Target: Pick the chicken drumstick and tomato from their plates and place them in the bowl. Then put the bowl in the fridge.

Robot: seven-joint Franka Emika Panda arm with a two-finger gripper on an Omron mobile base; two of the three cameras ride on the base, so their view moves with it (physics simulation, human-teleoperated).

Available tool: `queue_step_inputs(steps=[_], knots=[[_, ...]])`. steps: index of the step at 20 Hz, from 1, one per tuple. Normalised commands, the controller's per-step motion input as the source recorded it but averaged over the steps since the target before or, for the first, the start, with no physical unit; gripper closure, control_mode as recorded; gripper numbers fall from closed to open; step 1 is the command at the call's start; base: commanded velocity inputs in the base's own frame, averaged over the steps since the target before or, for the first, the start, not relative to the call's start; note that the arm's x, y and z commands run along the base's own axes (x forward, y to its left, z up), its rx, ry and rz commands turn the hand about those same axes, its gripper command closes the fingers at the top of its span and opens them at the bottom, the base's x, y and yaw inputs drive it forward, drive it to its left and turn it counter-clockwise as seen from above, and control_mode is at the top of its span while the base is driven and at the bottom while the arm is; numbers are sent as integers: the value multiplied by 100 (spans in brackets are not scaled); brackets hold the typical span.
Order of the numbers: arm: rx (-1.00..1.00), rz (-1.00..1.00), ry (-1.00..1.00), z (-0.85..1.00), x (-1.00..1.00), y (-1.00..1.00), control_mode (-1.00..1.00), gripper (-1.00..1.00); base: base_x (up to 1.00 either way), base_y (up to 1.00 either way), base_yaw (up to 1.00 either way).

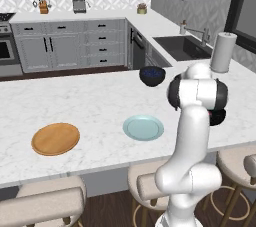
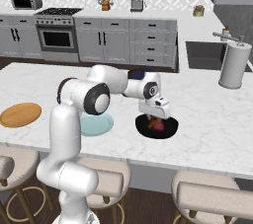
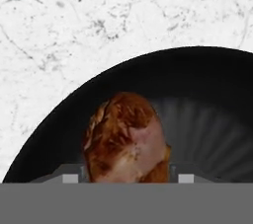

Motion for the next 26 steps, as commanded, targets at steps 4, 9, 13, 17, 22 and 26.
queue_step_inputs(steps=[4,9,13,17,22,26], knots=[[2,-3,-11,12,-46,-7,-100,-100,0,0,0],[0,-6,-13,40,-38,-1,-100,-100,0,0,0],[1,-7,-14,61,-74,-20,-100,-100,0,0,0],[10,-16,0,-1,-65,-23,-100,-100,0,0,0],[3,-7,-1,-25,-28,-27,-100,-100,0,0,0],[1,0,0,-24,19,-2,-100,-100,0,0,0]])
